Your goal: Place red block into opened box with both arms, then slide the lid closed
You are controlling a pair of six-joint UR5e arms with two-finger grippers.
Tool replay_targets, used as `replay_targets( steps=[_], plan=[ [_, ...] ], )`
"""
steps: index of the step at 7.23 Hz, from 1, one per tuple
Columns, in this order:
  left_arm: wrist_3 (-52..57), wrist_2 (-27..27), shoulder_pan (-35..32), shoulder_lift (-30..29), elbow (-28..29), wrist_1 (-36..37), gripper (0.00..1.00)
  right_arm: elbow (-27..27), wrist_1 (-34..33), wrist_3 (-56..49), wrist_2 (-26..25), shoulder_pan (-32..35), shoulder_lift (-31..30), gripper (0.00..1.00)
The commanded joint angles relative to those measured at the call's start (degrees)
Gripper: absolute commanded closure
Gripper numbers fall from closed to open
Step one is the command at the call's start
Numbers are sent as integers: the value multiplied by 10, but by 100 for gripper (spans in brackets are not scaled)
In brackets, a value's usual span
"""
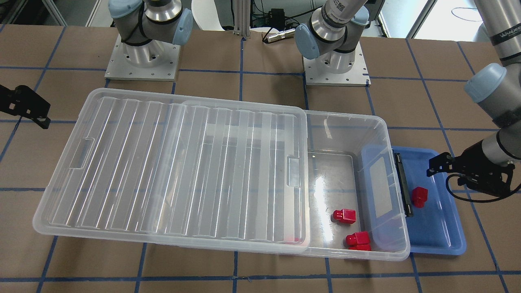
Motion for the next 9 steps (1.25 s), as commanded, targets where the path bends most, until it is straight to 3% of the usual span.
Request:
replay_targets(
  steps=[1, 8, 9],
  plan=[
    [1, -3, 0, -29, -1, 13, 0, 1, -3, 10, -3, 26, -1, 0],
    [1, -27, -9, -75, -24, 60, 6, 7, 5, 11, -2, 31, 1, 0],
    [1, -27, -8, -76, -24, 60, 29, 7, 5, 11, -2, 31, 2, 0]
  ],
)
